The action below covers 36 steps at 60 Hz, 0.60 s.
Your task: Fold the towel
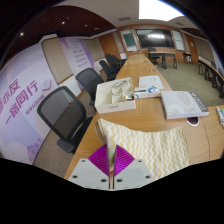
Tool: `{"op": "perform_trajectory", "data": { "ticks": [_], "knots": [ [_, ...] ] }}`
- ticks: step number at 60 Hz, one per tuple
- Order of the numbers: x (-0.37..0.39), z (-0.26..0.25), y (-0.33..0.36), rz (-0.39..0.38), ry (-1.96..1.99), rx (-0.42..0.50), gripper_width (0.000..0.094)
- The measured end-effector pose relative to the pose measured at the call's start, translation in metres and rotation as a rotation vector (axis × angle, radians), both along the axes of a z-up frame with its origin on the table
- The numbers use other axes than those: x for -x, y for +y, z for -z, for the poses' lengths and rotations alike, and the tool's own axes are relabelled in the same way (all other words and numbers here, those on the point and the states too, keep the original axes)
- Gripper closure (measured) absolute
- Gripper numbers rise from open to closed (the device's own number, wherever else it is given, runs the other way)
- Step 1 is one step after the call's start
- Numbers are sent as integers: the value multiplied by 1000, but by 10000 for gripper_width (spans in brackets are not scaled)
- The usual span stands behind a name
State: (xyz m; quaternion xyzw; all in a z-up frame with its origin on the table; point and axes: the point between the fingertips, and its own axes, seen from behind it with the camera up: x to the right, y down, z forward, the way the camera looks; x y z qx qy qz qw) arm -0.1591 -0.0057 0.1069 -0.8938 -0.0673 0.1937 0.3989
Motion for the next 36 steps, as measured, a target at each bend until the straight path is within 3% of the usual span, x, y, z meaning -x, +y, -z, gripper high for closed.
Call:
{"op": "perform_trajectory", "data": {
  "ticks": [9, 19, 24, 31, 36],
  "knots": [
    [-53, -29, 21, 84, 74, -27, 896],
    [-149, 40, 40, 156, -65, 37, 822],
    [-176, 60, 41, 147, -97, 54, 604],
    [-216, 40, 38, 170, -211, -14, 81],
    [-231, 18, 28, 174, -249, -58, 79]
  ]
}}
